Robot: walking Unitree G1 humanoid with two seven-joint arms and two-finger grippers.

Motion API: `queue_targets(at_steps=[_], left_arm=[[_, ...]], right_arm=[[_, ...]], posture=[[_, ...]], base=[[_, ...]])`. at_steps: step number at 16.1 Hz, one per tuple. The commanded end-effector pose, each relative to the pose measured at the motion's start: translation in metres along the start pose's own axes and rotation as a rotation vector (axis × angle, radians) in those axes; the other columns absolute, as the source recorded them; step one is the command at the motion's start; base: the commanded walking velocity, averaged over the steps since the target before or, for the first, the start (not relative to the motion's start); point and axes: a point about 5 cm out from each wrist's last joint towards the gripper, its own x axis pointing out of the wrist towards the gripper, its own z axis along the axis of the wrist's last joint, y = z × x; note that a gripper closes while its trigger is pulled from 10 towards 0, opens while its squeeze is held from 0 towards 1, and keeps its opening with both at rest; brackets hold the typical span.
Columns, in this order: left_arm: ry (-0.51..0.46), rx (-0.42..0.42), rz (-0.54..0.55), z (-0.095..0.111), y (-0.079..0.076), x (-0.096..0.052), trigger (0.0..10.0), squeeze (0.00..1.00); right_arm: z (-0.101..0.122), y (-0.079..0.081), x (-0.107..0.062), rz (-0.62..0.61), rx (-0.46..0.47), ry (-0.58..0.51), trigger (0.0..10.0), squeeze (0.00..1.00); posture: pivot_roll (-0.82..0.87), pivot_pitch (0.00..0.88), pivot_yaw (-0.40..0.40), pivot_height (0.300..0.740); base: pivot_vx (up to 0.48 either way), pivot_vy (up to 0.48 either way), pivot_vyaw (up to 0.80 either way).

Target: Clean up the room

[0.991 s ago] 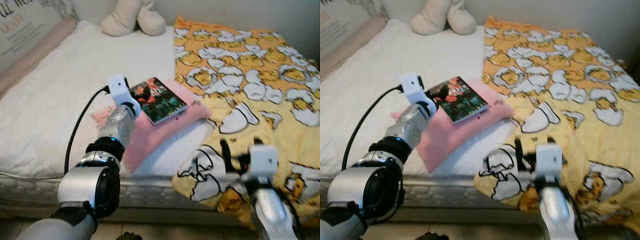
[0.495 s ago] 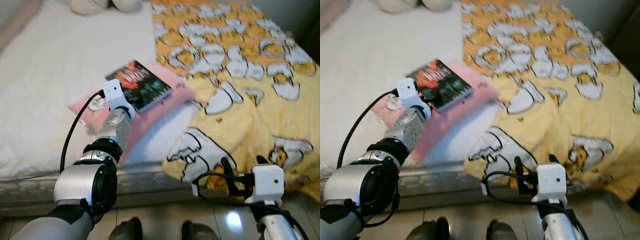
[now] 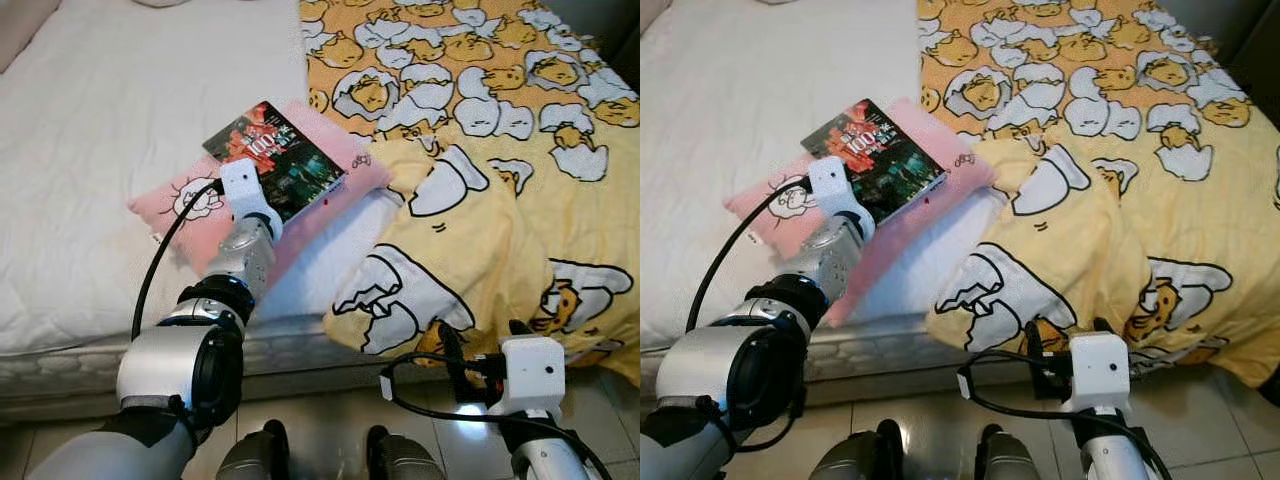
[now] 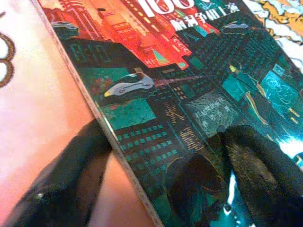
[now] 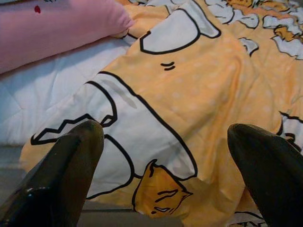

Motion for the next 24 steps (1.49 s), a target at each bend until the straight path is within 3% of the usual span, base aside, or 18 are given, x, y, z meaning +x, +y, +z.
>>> queue_targets(at_steps=[1, 3, 7, 12, 13, 16, 19, 23, 24], left_arm=[[0.061, 0.024, 0.006, -0.012, 0.002, -0.001, 0.0, 0.0], [0.069, -0.032, 0.019, -0.014, 0.01, -0.002, 0.0, 0.0], [0.051, -0.051, 0.013, -0.012, 0.015, -0.002, 0.0, 0.0], [0.036, -0.038, -0.012, -0.011, 0.019, -0.002, 0.0, 0.0], [0.025, 0.003, -0.011, -0.01, 0.021, -0.002, 0.0, 0.0], [-0.049, -0.082, -0.092, 0.003, 0.019, -0.002, 0.0, 0.0], [-0.092, -0.042, -0.193, 0.01, 0.015, -0.002, 0.0, 0.0], [-0.186, -0.028, -0.215, 0.028, 0.034, -0.005, 0.0, 0.0], [-0.231, 0.006, -0.189, 0.037, 0.048, -0.007, 0.0, 0.0]], right_arm=[[0.001, 0.0, -0.002, -0.003, -0.004, 0.005, 10.0, 0.0], [0.001, 0.001, -0.001, 0.002, 0.001, 0.008, 10.0, 0.0], [-0.001, 0.0, 0.001, 0.004, 0.009, 0.021, 10.0, 0.0], [-0.003, 0.001, 0.002, 0.011, 0.013, 0.031, 10.0, 0.0], [-0.003, 0.0, 0.003, 0.011, 0.013, 0.032, 10.0, 0.0], [-0.003, 0.0, 0.009, 0.008, 0.017, 0.025, 10.0, 0.0], [-0.004, 0.0, 0.015, 0.009, 0.024, 0.023, 10.0, 0.0], [-0.004, 0.002, 0.034, 0.013, 0.031, -0.008, 10.0, 0.0], [-0.003, 0.003, 0.045, 0.015, 0.035, -0.028, 10.0, 0.0]], posture=[[-0.28, 0.175, 0.032, 0.74], [-0.28, 0.17, 0.032, 0.74], [-0.27, 0.166, 0.025, 0.74], [-0.26, 0.177, 0.02, 0.74], [-0.26, 0.174, 0.017, 0.74], [-0.25, 0.158, 0.018, 0.74], [-0.22, 0.139, 0.02, 0.74], [-0.18, 0.071, 0.031, 0.74], [-0.16, 0.031, 0.038, 0.74]], base=[[0.0, 0.0, 0.0], [0.0, 0.0, 0.0], [0.0, 0.0, 0.0], [0.0, 0.0, 0.0], [0.0, 0.0, 0.0], [0.0, 0.0, 0.0], [0.0, 0.0, 0.0], [0.0, 0.0, 0.0], [0.0, 0.0, 0.0]])
